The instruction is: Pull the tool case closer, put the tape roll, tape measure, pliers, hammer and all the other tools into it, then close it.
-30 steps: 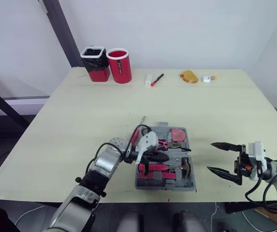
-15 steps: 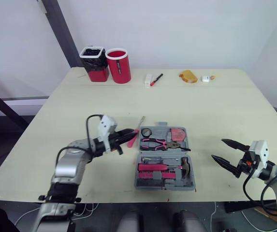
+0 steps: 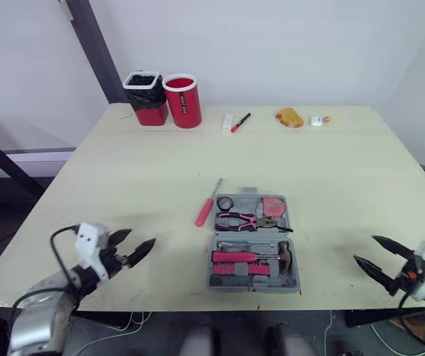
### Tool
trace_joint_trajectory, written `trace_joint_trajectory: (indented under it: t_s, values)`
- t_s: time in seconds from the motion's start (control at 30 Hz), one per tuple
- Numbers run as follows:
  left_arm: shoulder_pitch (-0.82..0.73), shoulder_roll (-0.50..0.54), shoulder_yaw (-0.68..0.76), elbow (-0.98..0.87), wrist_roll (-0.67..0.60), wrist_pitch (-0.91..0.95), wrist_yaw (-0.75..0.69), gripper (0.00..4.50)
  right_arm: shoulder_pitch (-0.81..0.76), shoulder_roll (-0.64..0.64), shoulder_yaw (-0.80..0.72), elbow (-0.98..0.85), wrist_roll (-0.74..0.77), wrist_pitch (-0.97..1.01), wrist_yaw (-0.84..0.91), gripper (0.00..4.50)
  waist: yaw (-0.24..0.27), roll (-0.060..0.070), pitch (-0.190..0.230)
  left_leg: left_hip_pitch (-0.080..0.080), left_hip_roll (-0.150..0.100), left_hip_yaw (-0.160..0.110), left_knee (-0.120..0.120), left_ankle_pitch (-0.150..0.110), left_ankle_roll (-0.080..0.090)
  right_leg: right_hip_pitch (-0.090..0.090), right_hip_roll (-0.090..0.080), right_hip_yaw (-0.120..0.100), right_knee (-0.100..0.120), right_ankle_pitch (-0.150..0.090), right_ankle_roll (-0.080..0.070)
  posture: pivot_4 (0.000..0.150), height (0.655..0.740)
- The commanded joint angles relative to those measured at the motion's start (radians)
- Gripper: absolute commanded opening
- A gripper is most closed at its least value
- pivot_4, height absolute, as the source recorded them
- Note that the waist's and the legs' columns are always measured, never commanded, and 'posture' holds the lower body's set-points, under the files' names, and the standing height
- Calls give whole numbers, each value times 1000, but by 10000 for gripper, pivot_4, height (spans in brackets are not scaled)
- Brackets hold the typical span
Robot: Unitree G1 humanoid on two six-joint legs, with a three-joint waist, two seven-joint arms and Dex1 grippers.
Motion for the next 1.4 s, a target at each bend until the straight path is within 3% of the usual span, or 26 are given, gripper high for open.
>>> trace_joint_trajectory:
  t_s: [0.03, 0.33, 0.6, 1.07, 1.4]
  values:
    - [59, 1, 64, -45, -28, -27, 23, 44724, 30, -21, -69, 6, 26, -33, 15, 45000, 0, 0, 0, 0, 0, 0, 0, 0, 0, 0, 0, 0, 0, -1, -1, 1500, 7371]
    - [172, -34, 112, -108, -67, -26, 74, 44724, 96, -23, -119, 15, 38, -43, 24, 45000, 1, -1, -1, 1, 0, 1, 0, 0, 0, 0, 0, 1, 0, -2, -4, 1500, 7371]
    - [108, -16, 58, -117, -76, 21, 90, 44724, 70, -20, -80, -14, 40, -30, 61, 45000, 0, -1, -1, 1, 0, 1, 0, 0, 0, 0, 0, 1, 0, -2, -4, 1500, 7371]
    - [-264, -36, -236, -110, 14, 193, 199, 44724, 21, -14, 90, -419, 90, 132, 62, 45000, 1, -1, -1, 0, 0, 0, 0, 0, 0, 0, 1, 0, 0, 0, 1, 1500, 7371]
    - [-450, -128, -391, 62, 139, 259, 313, 44724, -84, -12, 148, -554, 88, 219, -11, 45000, 1, -1, -1, 0, -1, 0, 0, 0, 0, 0, 1, 0, 0, 0, 1, 1500, 7371]
